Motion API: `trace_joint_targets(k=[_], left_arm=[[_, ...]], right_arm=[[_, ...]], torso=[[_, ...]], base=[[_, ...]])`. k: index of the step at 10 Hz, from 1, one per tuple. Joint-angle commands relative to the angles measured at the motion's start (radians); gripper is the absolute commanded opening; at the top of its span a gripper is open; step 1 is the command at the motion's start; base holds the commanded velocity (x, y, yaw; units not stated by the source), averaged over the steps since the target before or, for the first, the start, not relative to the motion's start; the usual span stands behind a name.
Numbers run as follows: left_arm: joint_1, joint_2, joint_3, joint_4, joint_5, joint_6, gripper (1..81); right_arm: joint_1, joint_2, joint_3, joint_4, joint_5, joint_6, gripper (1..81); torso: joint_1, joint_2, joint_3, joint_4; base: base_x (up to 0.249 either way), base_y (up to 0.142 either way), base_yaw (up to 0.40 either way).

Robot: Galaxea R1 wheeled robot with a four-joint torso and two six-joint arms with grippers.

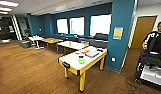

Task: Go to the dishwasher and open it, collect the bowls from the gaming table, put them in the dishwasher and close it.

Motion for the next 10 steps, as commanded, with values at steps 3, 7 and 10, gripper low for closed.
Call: trace_joint_targets(k=[3, 7, 10], left_arm=[[-0.057, -0.005, 0.0, -0.003, 0.046, 0.006, 81.1], [-0.057, -0.006, 0.0, -0.003, 0.046, 0.001, 81.1], [-0.055, -0.008, 0.0, -0.006, 0.045, 0.001, 81.1]], right_arm=[[0.048, -0.004, 0.003, -0.009, -0.056, -0.005, 81.1], [0.048, -0.004, 0.001, -0.009, -0.056, -0.005, 81.1], [0.049, -0.003, 0.001, -0.009, -0.056, -0.005, 81.1]], torso=[[0.0, 0.0, 0.0, 0.0], [0.0, 0.0, 0.0, 0.0], [0.0, 0.0, 0.0, 0.0]], base=[[0.0, 0.0, -0.4], [0.0, 0.0, -0.284], [0.0, 0.0, 0.0]])
